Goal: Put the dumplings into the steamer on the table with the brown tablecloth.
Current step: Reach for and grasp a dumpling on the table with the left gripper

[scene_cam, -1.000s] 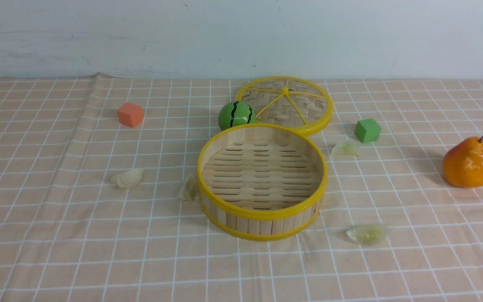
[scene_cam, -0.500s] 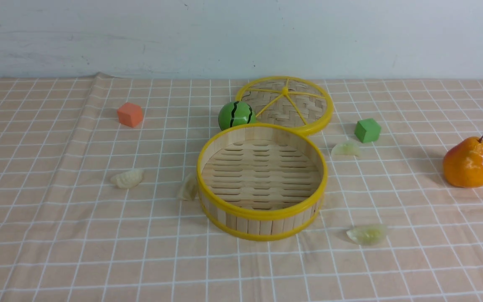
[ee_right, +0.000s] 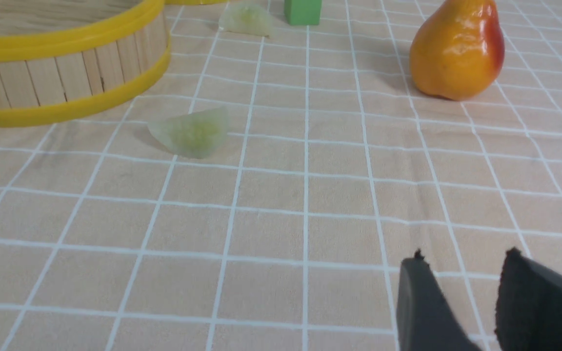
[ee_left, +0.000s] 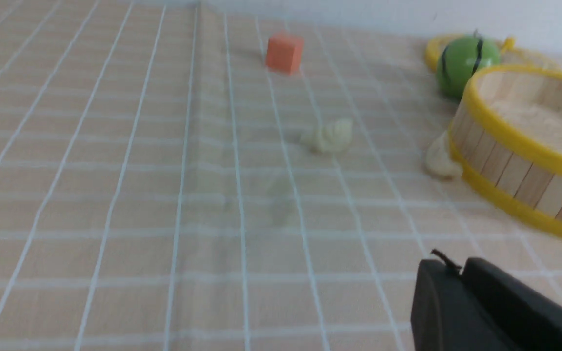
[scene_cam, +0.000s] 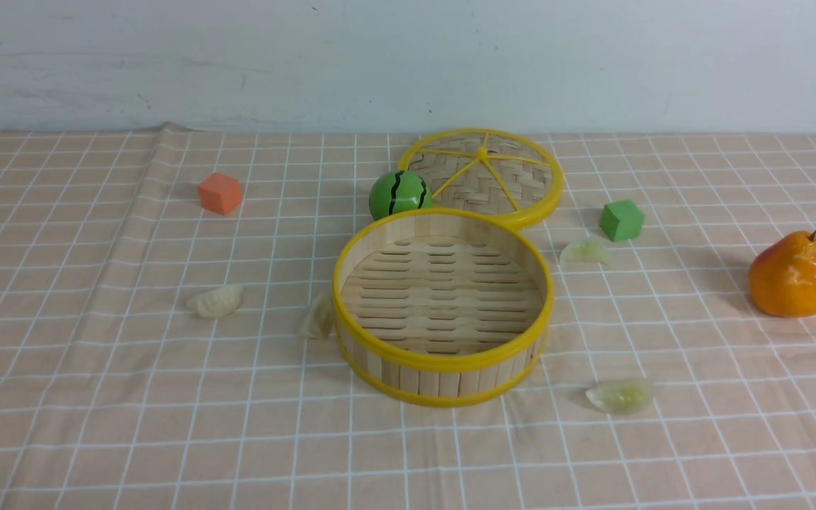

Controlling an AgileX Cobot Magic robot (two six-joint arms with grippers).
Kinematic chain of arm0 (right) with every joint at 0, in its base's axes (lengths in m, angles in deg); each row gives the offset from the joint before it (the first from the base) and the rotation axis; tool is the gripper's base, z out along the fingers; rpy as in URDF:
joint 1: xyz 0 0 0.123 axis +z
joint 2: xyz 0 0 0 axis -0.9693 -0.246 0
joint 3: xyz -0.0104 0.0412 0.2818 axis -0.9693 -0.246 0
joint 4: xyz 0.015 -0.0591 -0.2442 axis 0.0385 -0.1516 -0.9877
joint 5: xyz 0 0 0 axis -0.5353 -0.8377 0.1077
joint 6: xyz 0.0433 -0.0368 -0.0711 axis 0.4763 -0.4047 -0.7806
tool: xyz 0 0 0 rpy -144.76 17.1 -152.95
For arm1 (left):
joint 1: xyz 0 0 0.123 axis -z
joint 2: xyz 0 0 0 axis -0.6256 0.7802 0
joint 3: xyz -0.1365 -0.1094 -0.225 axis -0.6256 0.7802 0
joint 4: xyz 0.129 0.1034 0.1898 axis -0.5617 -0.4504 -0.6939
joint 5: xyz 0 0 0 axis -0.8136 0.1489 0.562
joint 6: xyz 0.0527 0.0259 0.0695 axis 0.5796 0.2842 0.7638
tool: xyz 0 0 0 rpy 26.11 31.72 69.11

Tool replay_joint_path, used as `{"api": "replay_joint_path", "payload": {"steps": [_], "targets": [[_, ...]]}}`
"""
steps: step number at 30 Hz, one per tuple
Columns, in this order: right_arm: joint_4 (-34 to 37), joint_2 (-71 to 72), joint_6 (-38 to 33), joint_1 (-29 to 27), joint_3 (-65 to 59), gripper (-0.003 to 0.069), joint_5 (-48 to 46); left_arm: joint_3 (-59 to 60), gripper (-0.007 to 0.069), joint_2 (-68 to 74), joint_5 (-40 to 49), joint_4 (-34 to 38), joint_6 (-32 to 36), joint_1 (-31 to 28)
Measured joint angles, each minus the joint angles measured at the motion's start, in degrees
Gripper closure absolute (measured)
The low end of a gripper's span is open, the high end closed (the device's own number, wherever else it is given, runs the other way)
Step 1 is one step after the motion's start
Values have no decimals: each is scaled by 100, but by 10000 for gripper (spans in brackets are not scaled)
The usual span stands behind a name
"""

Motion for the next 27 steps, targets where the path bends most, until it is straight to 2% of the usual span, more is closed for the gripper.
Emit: {"api": "replay_joint_path", "payload": {"steps": [2,4,7,8,10,12,13,15,18,20,23,27], "targets": [[-2,0,0,0,-27,420,373,0,570,0,-397,0,0,0],[-20,0,0,0,-27,420,1517,0,567,0,-1289,-26,18,0],[-20,0,0,0,-27,420,2950,0,567,0,-2064,-61,23,0],[-20,0,0,0,-27,420,2950,0,567,0,-2064,-61,23,0],[-22,0,136,0,-27,420,4153,0,567,0,-2687,-55,-37,0],[-22,0,362,0,-27,420,4887,0,567,0,-3088,-51,-368,0],[-22,0,427,0,-27,420,4940,0,567,0,-3119,-46,-412,0],[-22,0,952,0,-27,420,5335,0,566,0,-3569,24,-1041,0],[-22,0,1963,0,3,424,5344,-357,564,0,-3813,101,-1734,0],[-28,0,2184,0,80,430,5186,-567,564,21,-3701,101,-1820,0],[-135,-99,2401,0,656,489,4300,-1786,565,564,-2929,27,-1887,0],[-702,-853,2131,0,1652,657,2689,-3120,571,2235,-1722,-249,-1887,0]]}}
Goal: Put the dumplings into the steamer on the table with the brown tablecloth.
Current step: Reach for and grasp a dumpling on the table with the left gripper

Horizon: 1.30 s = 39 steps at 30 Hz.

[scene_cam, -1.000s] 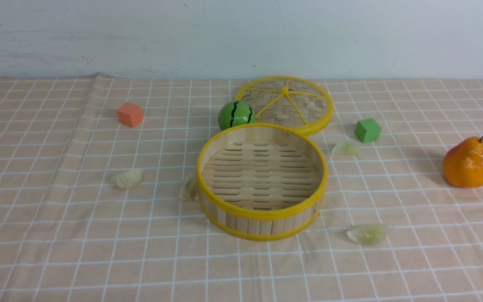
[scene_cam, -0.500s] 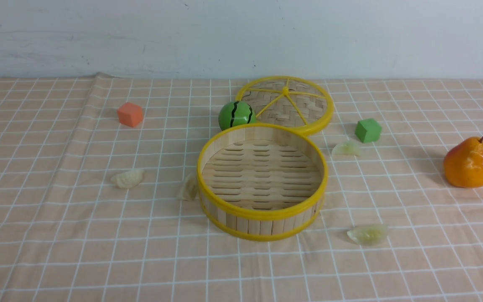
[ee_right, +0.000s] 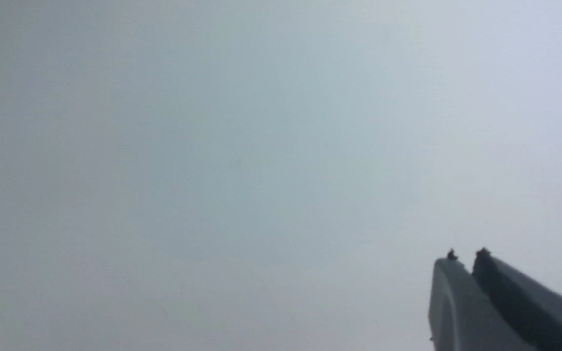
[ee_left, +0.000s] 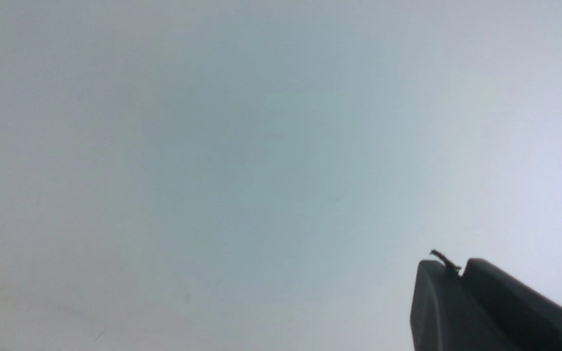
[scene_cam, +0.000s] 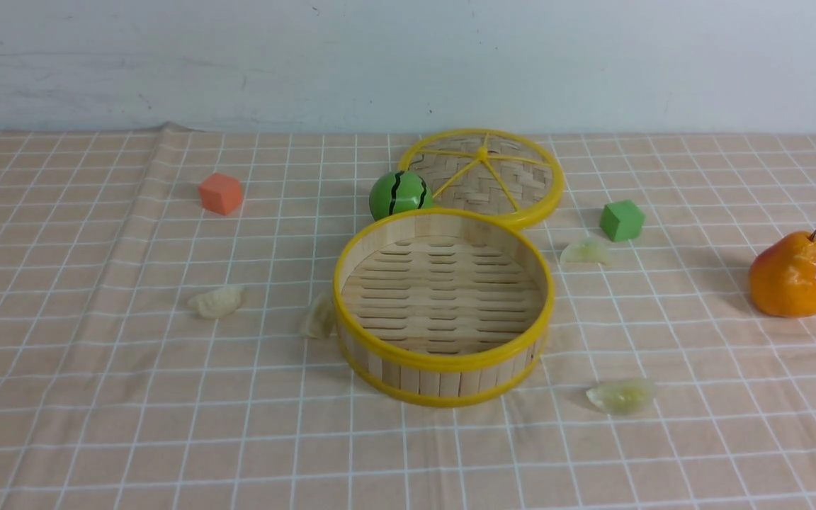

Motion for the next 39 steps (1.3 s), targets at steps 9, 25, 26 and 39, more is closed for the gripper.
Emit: {"api": "replay_joint_path", "payload": {"steps": [9,25,26,39], "targets": [[-386,-2065,-447,0,320,669,-2719,-977,573,3740,1094,-201,-242,0],[169,-2600,-818,305,414,662,-3226,-4629,622,8188,4553,1899,2658,878],[169,-2600,-820,305,414,662,-3226,-4666,622,8188,4553,1904,2672,878],[164,-2600,-835,305,414,656,-3074,-5453,294,9299,4366,1823,2810,975]]}}
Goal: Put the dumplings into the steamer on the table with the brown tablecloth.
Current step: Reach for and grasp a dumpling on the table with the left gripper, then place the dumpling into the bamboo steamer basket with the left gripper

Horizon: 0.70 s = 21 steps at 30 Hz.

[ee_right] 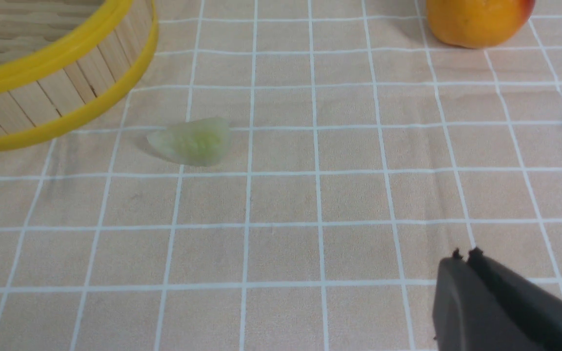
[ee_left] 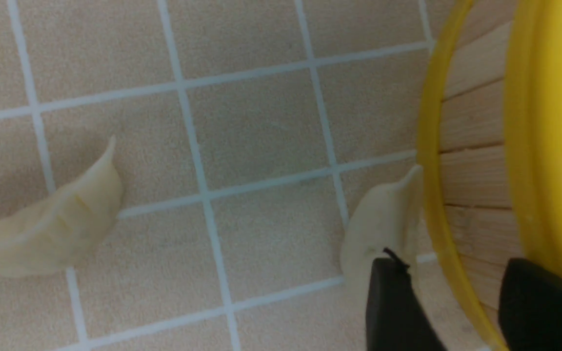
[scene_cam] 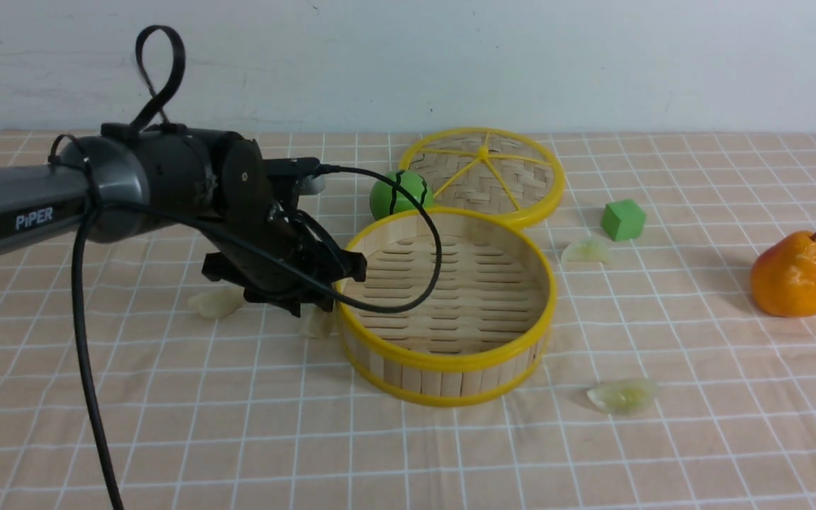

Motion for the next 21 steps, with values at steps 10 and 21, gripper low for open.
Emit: {"api": "replay_joint_path", "payload": {"steps": [10,21], "targets": [[25,0,0,0,0,656,51,0,273,400,-395,-121,5,0],[52,0,0,0,0,648,99,-18,402,369,-166,-121,5,5]]}}
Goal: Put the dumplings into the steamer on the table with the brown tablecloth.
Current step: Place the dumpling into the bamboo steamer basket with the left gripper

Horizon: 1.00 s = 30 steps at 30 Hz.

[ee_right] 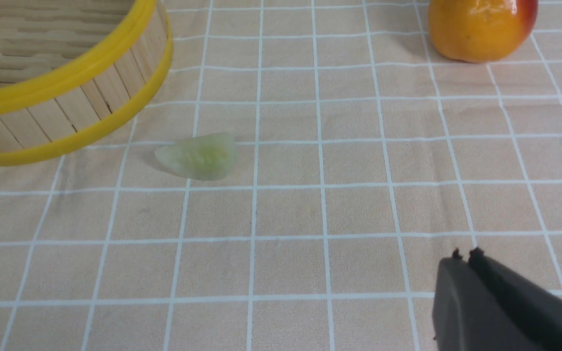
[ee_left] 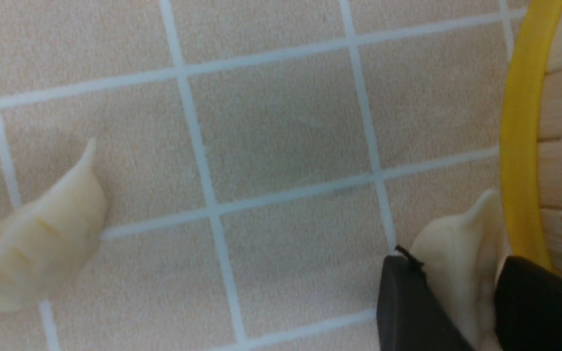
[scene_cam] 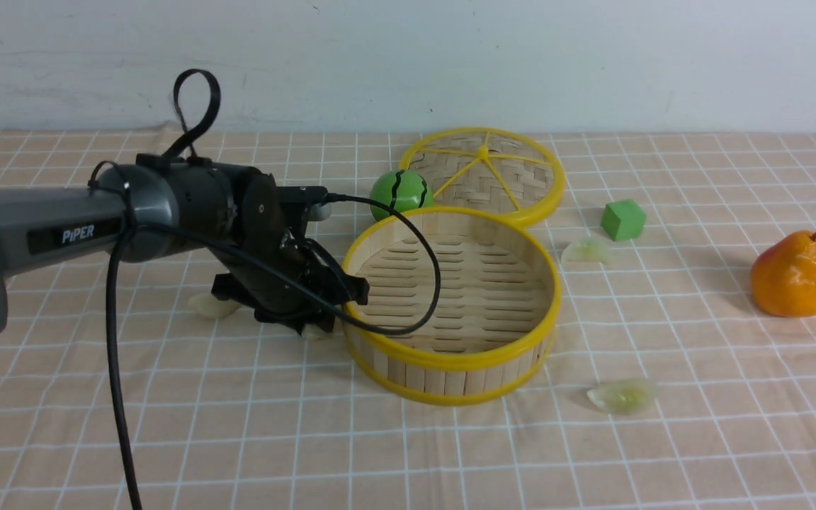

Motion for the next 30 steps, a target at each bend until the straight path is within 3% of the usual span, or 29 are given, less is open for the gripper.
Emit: {"api": "replay_joint_path", "payload": {"steps": [8,11,17,22,28,29,30], "targets": [[0,0,0,0,0,645,4,0,402,-991,-269,363,38,40],[3,0,0,0,0,644,11,-11,402,-1155,-685,588,386,266],[3,0,0,7,0,637,56,-256,402,-324,-1309,503,816,798],[3,0,0,7,0,631,81,-816,395,289,-1272,152,832,799],[3,0,0,7,0,627,155,-1213,215,389,-700,117,832,799],[3,0,5,7,0,627,159,-1470,141,295,-194,9,832,799],[3,0,5,7,0,627,166,-1589,120,245,59,-62,832,799]]}}
